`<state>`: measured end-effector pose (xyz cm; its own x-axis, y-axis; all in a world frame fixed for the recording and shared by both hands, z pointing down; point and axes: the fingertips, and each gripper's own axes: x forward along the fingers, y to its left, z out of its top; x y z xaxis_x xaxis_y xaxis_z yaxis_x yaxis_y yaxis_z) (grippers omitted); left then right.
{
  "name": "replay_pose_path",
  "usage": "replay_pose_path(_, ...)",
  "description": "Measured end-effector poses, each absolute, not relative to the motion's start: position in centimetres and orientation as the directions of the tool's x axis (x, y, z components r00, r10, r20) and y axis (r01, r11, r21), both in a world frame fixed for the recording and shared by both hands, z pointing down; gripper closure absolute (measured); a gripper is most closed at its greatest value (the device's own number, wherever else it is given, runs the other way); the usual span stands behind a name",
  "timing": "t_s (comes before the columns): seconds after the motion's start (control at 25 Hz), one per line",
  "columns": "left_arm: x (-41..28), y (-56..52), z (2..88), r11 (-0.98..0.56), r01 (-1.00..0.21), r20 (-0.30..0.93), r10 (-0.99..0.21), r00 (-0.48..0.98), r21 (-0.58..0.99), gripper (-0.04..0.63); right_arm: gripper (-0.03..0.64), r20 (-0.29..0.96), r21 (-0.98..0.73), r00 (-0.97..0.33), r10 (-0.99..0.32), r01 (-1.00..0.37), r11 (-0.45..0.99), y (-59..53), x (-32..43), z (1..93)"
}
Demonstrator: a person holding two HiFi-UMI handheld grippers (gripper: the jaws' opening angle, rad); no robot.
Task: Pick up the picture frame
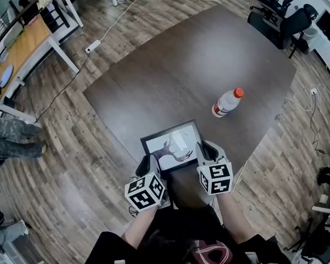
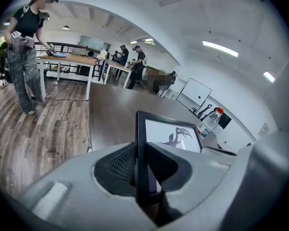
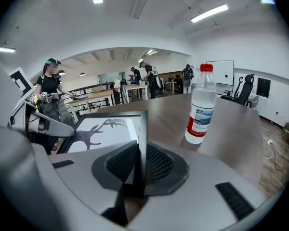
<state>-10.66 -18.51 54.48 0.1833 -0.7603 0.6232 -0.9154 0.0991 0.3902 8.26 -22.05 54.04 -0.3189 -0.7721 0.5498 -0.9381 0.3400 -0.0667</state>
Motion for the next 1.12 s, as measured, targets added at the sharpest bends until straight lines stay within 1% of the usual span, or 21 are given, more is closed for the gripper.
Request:
replay_pose_path(0.24, -10.3, -18.8, 51.8, 0.047, -0.917, 0.559, -0.804, 0.2, 0.395, 0.522, 0.548, 0.483, -0.061, -0.306, -0.82, -0.946, 0.318, -21.6, 8.8, 51.5)
replay_pose_path(0.96, -8.9, -17.9, 46.5, -0.082, -0.934, 0.437, -0.867, 0.238, 0.348, 0.522, 0.548, 0.371, -0.054, -0.252, -0.894, -0.967, 0.25, -19.2, 10.4, 46.5)
replay_pose_path(1.12, -8.4, -17.8, 45.2, -0.099, -0.928, 0.409, -0.877, 0.252, 0.359, 0.522, 0.548, 0.338, -0.045, -0.24, -0.91, -0.97, 0.239, -18.9, 10.8, 45.0)
